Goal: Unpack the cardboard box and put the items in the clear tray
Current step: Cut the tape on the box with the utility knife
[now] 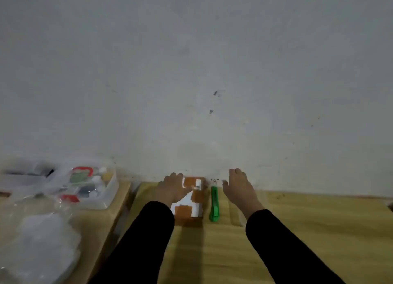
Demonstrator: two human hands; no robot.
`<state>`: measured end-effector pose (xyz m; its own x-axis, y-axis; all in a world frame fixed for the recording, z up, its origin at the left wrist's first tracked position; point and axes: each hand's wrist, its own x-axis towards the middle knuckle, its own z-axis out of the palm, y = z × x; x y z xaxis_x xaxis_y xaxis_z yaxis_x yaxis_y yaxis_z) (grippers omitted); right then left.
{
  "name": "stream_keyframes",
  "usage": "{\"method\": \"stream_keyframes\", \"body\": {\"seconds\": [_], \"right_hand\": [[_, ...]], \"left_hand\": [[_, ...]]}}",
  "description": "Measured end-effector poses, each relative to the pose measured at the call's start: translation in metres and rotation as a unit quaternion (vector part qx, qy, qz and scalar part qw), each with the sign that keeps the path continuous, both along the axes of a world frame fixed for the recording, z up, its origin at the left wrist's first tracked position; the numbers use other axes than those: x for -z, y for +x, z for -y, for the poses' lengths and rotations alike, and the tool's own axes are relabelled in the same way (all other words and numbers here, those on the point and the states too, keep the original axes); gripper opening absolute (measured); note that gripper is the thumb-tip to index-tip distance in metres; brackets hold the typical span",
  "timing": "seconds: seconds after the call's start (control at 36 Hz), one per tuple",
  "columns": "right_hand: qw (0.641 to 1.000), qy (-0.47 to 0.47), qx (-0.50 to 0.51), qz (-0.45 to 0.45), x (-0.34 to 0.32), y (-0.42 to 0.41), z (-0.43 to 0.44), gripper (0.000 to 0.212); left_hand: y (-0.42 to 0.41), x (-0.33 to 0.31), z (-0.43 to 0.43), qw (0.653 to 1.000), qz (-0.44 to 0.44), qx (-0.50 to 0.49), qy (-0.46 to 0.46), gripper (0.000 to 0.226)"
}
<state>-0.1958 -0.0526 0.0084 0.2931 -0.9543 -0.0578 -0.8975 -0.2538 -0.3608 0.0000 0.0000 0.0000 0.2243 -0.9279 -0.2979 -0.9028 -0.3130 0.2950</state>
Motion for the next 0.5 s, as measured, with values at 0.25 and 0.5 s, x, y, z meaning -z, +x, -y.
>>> {"method": "stream_keyframes", "body": {"seconds": [0.25,0.5], "right_hand": [[0.994,0.109,0.022,0.006,0.103,0.033,0.01,0.036],[0.992,0.09,0.092,-0.012,0.151,0.05,0.021,0.032]], "left_hand": [[0.024,0.094,-0.008,0.995,-0.054,-0.082,-0.026,0.072],[0.024,0.116,-0.011,0.975,-0.198,-0.09,-0.051,0.069]]}}
